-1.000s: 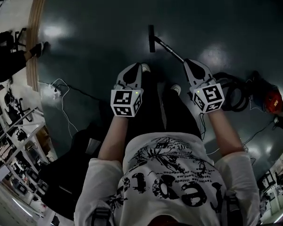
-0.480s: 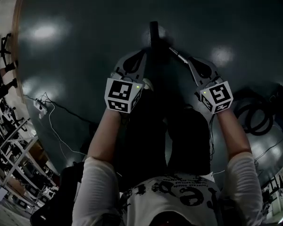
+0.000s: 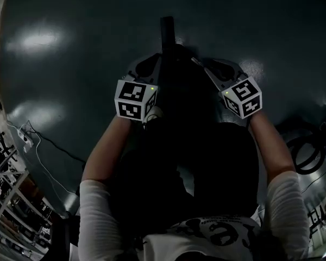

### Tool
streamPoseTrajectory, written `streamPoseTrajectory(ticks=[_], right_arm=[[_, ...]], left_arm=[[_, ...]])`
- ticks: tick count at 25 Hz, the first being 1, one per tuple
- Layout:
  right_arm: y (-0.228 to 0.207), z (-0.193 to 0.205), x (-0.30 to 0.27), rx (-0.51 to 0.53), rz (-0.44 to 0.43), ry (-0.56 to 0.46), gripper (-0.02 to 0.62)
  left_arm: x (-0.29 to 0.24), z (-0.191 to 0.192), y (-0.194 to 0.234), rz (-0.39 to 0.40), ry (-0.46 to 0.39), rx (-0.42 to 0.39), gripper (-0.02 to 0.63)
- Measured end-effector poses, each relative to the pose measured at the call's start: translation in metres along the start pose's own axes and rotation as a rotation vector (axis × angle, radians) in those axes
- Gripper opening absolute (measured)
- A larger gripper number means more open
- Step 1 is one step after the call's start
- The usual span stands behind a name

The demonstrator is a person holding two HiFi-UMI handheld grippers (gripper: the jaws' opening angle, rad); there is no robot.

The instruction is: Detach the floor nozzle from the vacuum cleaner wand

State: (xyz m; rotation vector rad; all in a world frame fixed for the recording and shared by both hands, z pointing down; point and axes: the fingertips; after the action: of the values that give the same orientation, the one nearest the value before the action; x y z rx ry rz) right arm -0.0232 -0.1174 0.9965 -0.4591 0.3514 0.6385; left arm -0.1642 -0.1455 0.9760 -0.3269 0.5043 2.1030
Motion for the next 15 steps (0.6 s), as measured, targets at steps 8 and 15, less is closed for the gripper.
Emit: streamPoseTrajectory(ticks=[8,15], right_arm=[[0.001,0.083,-0.030,0.100,-0.069,0.226,0.181],[-0.006,0.108,-0.058,0.267,-0.082,0.325,0.179]], left_arm=[[0.003,0.079,-0.018,0.009,0.058,0.085,0.003],[0.005,0.097,-0.022,0.003,0.091,0.153,0.005]])
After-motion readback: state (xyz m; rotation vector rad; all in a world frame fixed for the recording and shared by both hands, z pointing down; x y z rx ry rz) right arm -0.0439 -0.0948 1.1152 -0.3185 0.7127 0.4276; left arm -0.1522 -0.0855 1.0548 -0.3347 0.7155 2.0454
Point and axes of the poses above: the fingertips, and each gripper's own axes: x backward along the fingers, y to its left, z out of its underside, and after that the axes turned 15 degrees about -y, right-handed
